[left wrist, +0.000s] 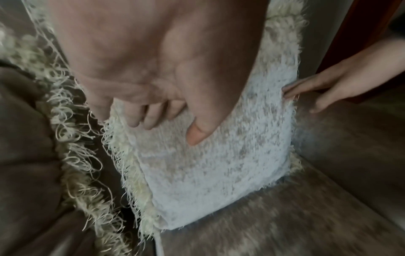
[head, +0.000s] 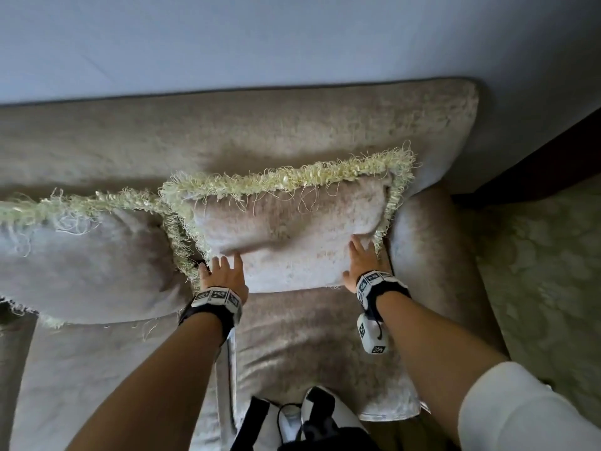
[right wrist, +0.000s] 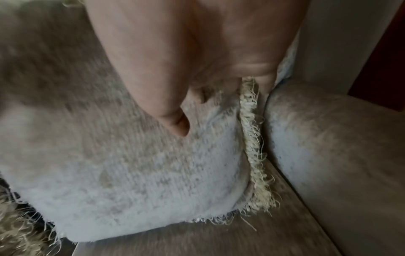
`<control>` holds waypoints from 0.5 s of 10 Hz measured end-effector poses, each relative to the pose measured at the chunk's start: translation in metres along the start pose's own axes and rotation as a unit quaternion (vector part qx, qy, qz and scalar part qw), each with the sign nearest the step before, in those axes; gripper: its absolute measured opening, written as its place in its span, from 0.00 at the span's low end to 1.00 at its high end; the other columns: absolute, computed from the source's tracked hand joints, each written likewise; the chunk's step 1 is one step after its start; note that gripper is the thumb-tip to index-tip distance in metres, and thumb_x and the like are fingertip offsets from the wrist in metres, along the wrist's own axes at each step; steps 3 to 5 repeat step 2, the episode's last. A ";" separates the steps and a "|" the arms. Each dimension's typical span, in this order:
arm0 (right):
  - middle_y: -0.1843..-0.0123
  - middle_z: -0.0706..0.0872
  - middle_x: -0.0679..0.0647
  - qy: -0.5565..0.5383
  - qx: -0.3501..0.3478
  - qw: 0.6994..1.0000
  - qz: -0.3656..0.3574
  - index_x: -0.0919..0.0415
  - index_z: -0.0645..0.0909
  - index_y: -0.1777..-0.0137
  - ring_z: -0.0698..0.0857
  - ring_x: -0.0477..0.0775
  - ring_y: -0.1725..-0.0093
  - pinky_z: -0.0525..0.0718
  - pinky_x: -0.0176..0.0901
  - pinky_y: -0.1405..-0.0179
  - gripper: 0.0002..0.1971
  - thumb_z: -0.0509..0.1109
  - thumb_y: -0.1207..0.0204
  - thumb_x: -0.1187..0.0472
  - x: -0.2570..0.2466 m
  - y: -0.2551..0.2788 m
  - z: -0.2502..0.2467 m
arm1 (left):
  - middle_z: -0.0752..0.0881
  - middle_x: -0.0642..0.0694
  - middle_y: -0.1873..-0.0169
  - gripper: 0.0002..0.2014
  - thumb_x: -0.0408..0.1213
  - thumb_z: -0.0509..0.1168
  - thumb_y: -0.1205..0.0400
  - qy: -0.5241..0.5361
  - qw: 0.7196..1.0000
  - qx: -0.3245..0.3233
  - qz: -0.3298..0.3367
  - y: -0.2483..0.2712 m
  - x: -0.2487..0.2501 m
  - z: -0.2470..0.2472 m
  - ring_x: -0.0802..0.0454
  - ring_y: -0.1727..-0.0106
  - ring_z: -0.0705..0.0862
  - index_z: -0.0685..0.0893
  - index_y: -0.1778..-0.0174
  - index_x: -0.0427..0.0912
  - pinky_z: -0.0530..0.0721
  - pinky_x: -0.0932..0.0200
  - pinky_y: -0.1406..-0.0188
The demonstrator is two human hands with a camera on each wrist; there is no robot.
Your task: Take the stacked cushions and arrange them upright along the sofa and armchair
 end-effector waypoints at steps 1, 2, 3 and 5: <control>0.20 0.67 0.60 -0.063 0.042 0.997 -0.013 0.64 0.60 0.18 0.70 0.62 0.22 0.73 0.61 0.26 0.31 0.64 0.19 0.58 -0.015 0.010 -0.030 | 0.77 0.42 0.30 0.23 0.38 0.57 0.19 0.055 0.997 0.045 0.033 0.017 0.012 -0.033 0.44 0.30 0.77 0.71 0.27 0.41 0.71 0.41 0.29; 0.32 0.79 0.62 -0.068 0.093 0.992 -0.051 0.67 0.70 0.25 0.83 0.62 0.39 0.85 0.54 0.43 0.24 0.64 0.19 0.59 -0.032 0.029 -0.069 | 0.83 0.43 0.42 0.14 0.35 0.56 0.20 0.074 0.989 0.113 0.064 0.035 0.024 -0.071 0.44 0.44 0.84 0.79 0.40 0.40 0.79 0.46 0.40; 0.32 0.79 0.62 -0.068 0.093 0.992 -0.051 0.67 0.70 0.25 0.83 0.62 0.39 0.85 0.54 0.43 0.24 0.64 0.19 0.59 -0.032 0.029 -0.069 | 0.83 0.43 0.42 0.14 0.35 0.56 0.20 0.074 0.989 0.113 0.064 0.035 0.024 -0.071 0.44 0.44 0.84 0.79 0.40 0.40 0.79 0.46 0.40; 0.32 0.79 0.62 -0.068 0.093 0.992 -0.051 0.67 0.70 0.25 0.83 0.62 0.39 0.85 0.54 0.43 0.24 0.64 0.19 0.59 -0.032 0.029 -0.069 | 0.83 0.43 0.42 0.14 0.35 0.56 0.20 0.074 0.989 0.113 0.064 0.035 0.024 -0.071 0.44 0.44 0.84 0.79 0.40 0.40 0.79 0.46 0.40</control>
Point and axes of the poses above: each hand's wrist, its own y-axis away from the middle knuckle, its own z-axis out of the palm, x = y × z, the point moved 3 cm from there along -y, towards the middle knuckle
